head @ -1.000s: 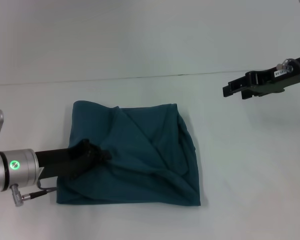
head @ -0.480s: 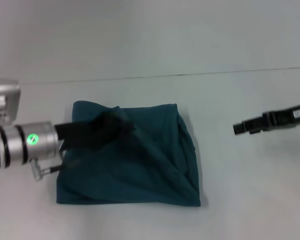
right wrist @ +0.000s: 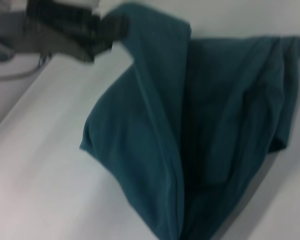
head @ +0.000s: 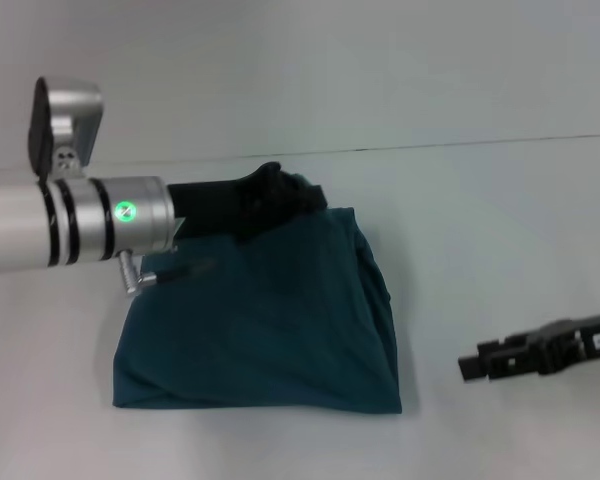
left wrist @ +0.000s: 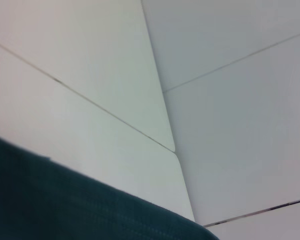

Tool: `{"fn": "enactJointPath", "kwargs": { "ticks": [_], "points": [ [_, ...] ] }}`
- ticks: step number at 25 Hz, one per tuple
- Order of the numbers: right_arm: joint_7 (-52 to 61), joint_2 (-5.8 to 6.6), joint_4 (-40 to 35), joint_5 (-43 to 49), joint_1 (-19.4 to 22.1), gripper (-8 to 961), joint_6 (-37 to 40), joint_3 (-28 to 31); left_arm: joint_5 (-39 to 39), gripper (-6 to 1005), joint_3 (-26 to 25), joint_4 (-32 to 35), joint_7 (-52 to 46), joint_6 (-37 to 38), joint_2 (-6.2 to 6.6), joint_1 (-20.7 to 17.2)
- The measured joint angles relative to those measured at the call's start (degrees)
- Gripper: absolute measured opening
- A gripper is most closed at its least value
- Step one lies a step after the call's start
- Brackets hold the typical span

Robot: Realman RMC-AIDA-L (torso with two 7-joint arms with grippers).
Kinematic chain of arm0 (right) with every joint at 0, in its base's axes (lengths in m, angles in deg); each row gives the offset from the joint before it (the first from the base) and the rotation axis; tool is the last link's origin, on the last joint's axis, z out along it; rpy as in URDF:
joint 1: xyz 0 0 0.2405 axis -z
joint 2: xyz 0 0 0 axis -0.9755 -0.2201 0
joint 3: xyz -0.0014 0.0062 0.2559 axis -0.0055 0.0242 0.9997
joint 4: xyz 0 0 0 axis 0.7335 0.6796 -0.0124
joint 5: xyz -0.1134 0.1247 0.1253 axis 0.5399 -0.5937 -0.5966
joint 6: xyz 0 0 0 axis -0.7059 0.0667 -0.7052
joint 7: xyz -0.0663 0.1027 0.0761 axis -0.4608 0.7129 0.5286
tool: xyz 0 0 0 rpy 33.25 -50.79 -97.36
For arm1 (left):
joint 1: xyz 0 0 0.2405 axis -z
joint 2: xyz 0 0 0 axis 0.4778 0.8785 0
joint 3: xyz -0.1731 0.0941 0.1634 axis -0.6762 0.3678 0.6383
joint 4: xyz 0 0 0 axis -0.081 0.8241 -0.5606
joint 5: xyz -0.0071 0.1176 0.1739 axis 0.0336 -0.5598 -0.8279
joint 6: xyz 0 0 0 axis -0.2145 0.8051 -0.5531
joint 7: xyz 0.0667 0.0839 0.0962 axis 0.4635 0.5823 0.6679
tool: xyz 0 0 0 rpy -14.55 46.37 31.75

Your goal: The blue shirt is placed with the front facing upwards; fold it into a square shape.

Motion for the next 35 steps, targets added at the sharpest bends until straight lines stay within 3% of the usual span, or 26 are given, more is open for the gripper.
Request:
{"fn": "enactJointPath", "kwargs": {
  "ticks": [5,16,35],
  "points": [
    [-0.3,-1.01,0.9,2.6,0.4,674,0.2,-0.1,0.2,32,2.6,-0.4,0.0,-3.8,-0.05,1.8],
    [-0.6,-1.36,2.5,3.6,-0.3,673,0.4,-0.4,0.3,39,4.8,-6.6,2.3,-11.8,-0.46,8.4],
    [-0.7,-1.49,3.2,3.6,-0.5,673,0.1,-0.9,1.3,51,5.8,-8.5,5.7,-17.0,-0.93,11.1]
  ]
}}
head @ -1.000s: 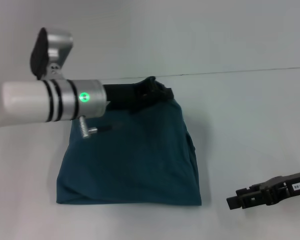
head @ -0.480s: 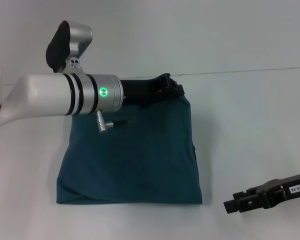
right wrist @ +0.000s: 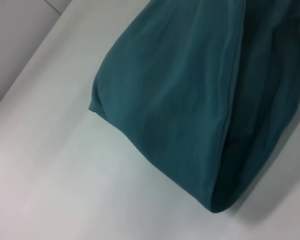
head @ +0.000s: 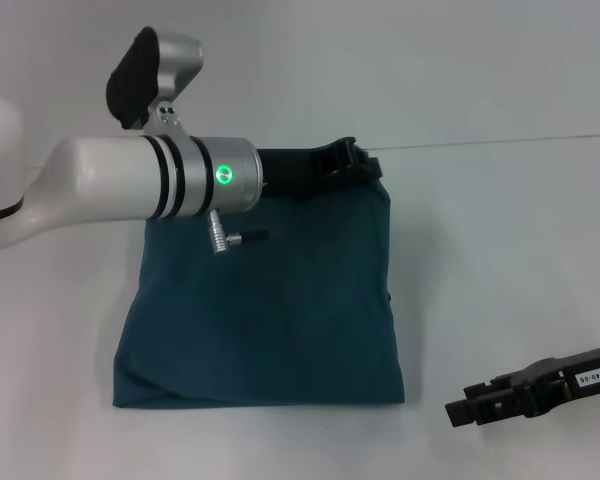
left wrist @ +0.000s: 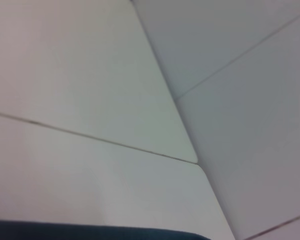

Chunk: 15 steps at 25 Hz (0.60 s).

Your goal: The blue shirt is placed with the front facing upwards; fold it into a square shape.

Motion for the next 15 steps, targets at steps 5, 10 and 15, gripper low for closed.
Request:
{"fn": "enactJointPath", "kwargs": {
  "ticks": [5,10,15],
  "points": [
    [0.0,-0.04,0.1,0.0,-0.2,674,-0.1,0.0,2.8,54,0.5,-0.3,2.6,-0.2,-0.09,0.3],
    [0.0,-0.03,0.5,0.0,-0.6,674,-0.2,0.0,3.7,218,0.5,-0.2,3.4,0.1,-0.03,0.0],
    [0.2,0.07,0.5,0.0,-0.9,673,-0.2,0.0,3.7,513,0.2,0.0,3.4,1.0,0.18,-0.4]
  ]
}}
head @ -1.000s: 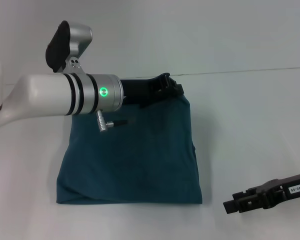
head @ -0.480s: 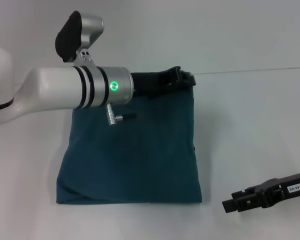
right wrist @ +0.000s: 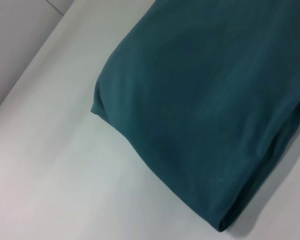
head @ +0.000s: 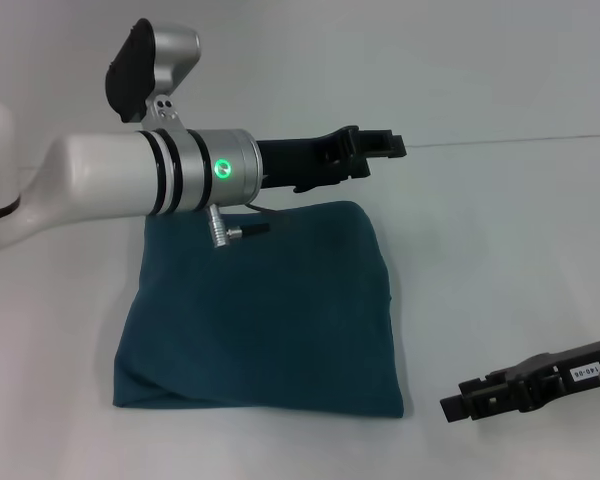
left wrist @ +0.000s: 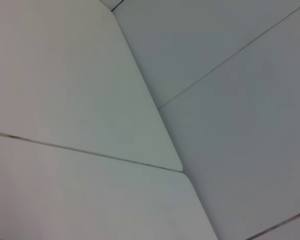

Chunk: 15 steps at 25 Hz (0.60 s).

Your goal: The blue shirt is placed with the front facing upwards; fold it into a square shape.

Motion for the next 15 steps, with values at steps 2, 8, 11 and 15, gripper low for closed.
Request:
{"fn": "enactJointPath", "kwargs": {
  "ticks": [2,8,11,15],
  "points": [
    [0.0,0.01,0.0,0.0,-0.2,673,0.1,0.1,0.0,556,0.1,0.9,0.1,1.3,0.05,-0.3],
    [0.8,0.22,-0.1,-0.6,-0.7,673,0.1,1.1,0.0,686,0.2,11.3,0.3,10.2,0.62,-6.7],
    [2.8,0.36,-0.4,-0.8,-1.4,673,0.2,2.5,0.0,761,-0.2,17.2,-1.1,14.3,1.91,-12.1],
    [9.2,1.79,-0.7,-1.3,-3.7,673,0.3,6.0,-0.4,889,-2.0,19.7,-3.2,19.8,3.66,-17.8]
  ]
}}
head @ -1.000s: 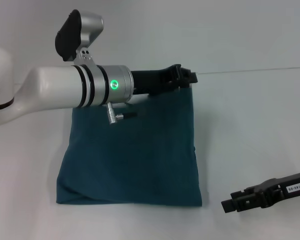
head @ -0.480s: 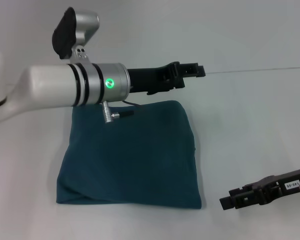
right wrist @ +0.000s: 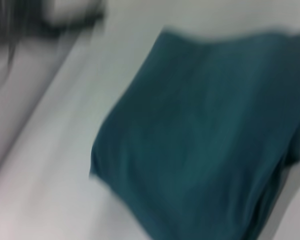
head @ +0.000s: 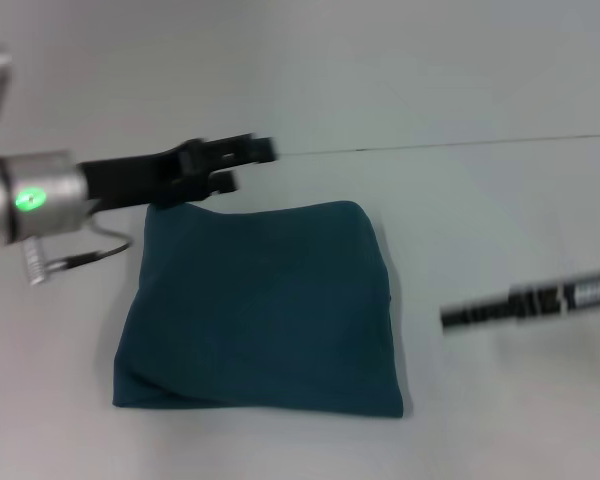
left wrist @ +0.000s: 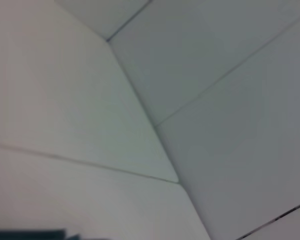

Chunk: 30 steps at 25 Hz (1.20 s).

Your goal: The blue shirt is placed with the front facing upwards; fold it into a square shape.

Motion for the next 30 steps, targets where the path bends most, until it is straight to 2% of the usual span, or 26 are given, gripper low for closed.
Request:
{"fn": "enactJointPath", "kwargs": {
  "ticks": [1,4,8,10,12,16,18,22,24,25,27,30],
  "points": [
    [2.5,0.70,-0.1,-0.2,-1.0,673,0.0,1.3,-0.2,921,-1.3,0.3,-0.1,1.6,0.24,-1.6],
    [9.1,3.16,-0.2,-1.3,-3.8,674,-0.4,4.1,-0.4,921,-4.4,1.1,0.0,4.9,0.31,-4.6],
    [17.8,6.80,-0.6,-1.7,-7.1,674,-2.7,4.7,-2.4,920,-7.7,2.3,-0.2,9.7,0.49,-6.6],
    [20.2,7.84,-1.4,-1.3,-8.3,674,-3.6,4.6,-3.9,920,-9.3,2.6,-0.4,12.2,0.75,-6.7],
    [21.5,8.12,-2.7,-1.0,-9.1,674,-3.8,4.6,-5.4,920,-10.5,2.9,-0.7,14.1,0.98,-6.6],
    [20.1,7.83,-3.4,-0.9,-9.6,674,-4.0,4.5,-6.5,920,-11.0,3.2,-0.5,15.7,1.24,-6.6],
    [15.4,7.36,-3.2,-1.3,-9.5,674,-3.5,4.4,-6.6,919,-11.1,3.2,3.5,18.0,1.39,-6.5],
    [-0.2,5.24,-4.2,-4.3,-8.0,673,-0.1,4.7,-6.7,919,-11.5,3.7,19.8,25.2,1.40,-6.8],
    [-4.8,3.96,-5.3,-6.3,-6.5,674,0.5,4.9,-6.7,919,-11.6,4.9,28.8,27.5,0.85,-8.1],
    [-7.2,3.07,-6.0,-7.6,-5.3,674,0.4,4.9,-6.7,919,-11.6,5.3,30.9,27.7,0.61,-8.6],
    [-9.0,2.14,-6.7,-8.6,-3.9,674,0.4,4.8,-6.7,919,-11.5,6.7,36.2,28.2,-0.22,-10.4],
    [-12.1,0.28,-8.7,-9.2,-1.3,675,0.8,4.3,-7.4,918,-10.8,7.8,37.9,28.6,-1.00,-12.2]
  ]
}}
